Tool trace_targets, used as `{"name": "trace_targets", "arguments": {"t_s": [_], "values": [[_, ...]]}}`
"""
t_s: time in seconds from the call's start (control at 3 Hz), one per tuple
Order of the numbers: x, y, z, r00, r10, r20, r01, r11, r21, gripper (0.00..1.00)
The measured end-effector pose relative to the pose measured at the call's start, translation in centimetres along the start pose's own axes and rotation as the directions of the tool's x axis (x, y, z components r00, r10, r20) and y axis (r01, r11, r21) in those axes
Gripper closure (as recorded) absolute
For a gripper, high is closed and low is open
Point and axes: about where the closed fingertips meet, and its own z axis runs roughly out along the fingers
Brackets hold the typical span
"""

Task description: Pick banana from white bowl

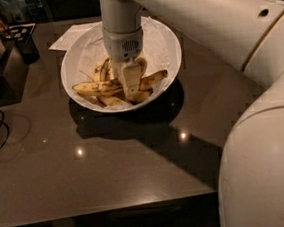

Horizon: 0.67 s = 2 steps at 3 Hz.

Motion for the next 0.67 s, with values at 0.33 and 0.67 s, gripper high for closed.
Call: {"name": "trace_targets", "arguments": {"t_s": [0.33,0.67], "values": [[0.42,0.27,0.15,1.000,0.010,0.013,-0.010,0.9999,0.008,0.67],[0.94,0.67,0.27,0.999,0.037,0.025,-0.037,0.9993,0.002,0.90]]}}
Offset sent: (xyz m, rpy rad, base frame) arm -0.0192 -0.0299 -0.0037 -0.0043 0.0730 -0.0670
